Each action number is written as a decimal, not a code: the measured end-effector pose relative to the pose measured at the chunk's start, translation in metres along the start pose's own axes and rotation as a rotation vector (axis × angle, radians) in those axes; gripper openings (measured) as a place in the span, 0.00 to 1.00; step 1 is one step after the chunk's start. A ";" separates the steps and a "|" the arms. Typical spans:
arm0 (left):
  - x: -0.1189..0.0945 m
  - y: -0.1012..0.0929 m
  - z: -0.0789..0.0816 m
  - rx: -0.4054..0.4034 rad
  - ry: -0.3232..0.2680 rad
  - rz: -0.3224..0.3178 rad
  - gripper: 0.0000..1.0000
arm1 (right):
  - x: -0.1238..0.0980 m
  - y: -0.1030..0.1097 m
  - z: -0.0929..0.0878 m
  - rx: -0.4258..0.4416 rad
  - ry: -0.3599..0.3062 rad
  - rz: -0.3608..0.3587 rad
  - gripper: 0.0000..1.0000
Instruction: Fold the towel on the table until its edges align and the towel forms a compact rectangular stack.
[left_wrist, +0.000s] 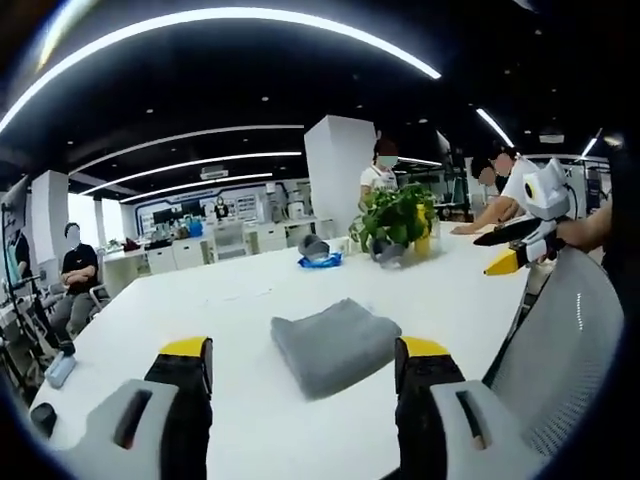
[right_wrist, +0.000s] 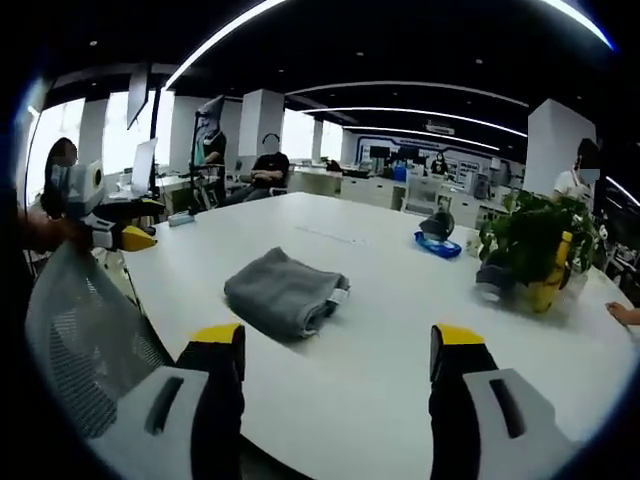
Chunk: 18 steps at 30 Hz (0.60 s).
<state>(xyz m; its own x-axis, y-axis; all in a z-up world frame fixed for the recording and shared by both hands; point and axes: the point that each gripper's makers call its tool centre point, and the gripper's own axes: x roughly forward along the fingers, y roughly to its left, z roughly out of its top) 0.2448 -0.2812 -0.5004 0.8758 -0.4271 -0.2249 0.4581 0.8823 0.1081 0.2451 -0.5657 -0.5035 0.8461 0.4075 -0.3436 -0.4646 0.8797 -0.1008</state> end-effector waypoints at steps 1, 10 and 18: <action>0.000 -0.003 -0.005 -0.015 0.031 -0.020 0.65 | 0.000 0.000 0.000 -0.001 -0.001 -0.001 0.75; 0.002 -0.013 -0.020 -0.029 0.119 -0.083 0.50 | 0.001 0.000 -0.003 -0.032 0.023 -0.008 0.74; 0.002 -0.009 -0.015 -0.017 0.084 -0.061 0.54 | -0.002 -0.006 0.003 0.028 -0.020 -0.023 0.73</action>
<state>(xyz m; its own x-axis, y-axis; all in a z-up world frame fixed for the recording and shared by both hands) 0.2403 -0.2867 -0.5161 0.8298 -0.4630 -0.3115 0.5073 0.8585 0.0754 0.2467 -0.5713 -0.4993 0.8614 0.3919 -0.3232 -0.4380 0.8952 -0.0820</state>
